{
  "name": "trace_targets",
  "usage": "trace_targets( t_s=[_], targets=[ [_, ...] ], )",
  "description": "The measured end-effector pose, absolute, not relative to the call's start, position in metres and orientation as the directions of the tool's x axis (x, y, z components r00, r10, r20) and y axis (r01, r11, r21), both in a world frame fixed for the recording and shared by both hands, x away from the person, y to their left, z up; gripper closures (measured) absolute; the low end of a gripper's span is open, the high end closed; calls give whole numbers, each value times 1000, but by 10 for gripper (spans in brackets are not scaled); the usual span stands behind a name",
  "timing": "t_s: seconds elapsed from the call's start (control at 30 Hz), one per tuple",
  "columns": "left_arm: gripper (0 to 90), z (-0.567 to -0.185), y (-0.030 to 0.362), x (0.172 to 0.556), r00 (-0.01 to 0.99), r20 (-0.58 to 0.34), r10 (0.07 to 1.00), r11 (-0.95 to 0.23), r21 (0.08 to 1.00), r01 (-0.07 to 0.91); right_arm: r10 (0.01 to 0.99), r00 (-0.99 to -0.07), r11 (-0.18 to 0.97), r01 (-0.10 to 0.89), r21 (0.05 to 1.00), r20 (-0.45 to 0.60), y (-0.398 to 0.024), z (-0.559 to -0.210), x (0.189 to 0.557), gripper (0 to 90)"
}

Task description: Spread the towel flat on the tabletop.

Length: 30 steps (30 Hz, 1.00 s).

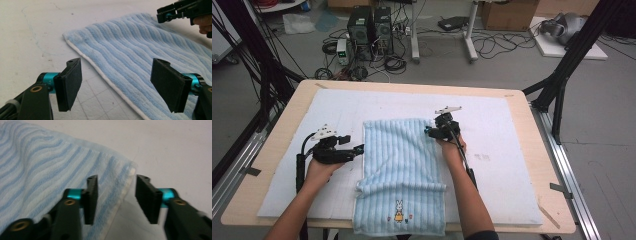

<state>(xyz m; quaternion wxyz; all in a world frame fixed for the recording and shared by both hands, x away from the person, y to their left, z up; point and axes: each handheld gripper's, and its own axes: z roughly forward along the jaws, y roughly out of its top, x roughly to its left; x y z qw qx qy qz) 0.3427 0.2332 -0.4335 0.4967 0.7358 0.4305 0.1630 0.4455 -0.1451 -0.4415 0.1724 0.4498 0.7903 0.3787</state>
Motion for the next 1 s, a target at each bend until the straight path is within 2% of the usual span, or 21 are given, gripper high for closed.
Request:
trace_targets(
  t_s=[0.1,0.13,0.17,0.3,0.43,0.5,0.57,0.63,0.73,1.0],
  targets=[
    [264,-434,233,342,573,-187,798,-142,866,480,833,-551,349,574,741,35,-140,-448,448,732],
    [264,-434,233,342,573,-186,798,-142,866,480,826,-561,346,576,740,50,-141,-447,449,815],
    [265,-434,233,342,573,-187,798,-142,866,480,825,-562,346,581,737,56,-141,-447,448,856],
    [268,-434,233,341,576,-186,796,-150,861,485,850,-526,380,593,710,-15,-149,-442,444,869],
    [267,-435,231,342,580,-181,794,-157,861,484,891,-452,354,618,702,-52,-174,-441,440,865],
    [269,-436,229,343,580,-178,795,-159,861,483,901,-431,343,625,701,-57,-185,-441,439,813],
    [273,-436,228,345,579,-174,796,-159,864,478,899,-439,304,623,721,1,-193,-441,439,640],
    [279,-435,227,347,572,-178,801,-142,871,470,894,-444,254,609,752,57,-200,-437,436,606],
    [307,-429,227,357,566,-167,807,-152,867,474,892,-444,215,583,783,87,-207,-428,429,572],
    [366,-420,207,407,561,-218,799,-130,848,514,868,-488,224,548,806,90,-230,-414,400,489]
  ],
)
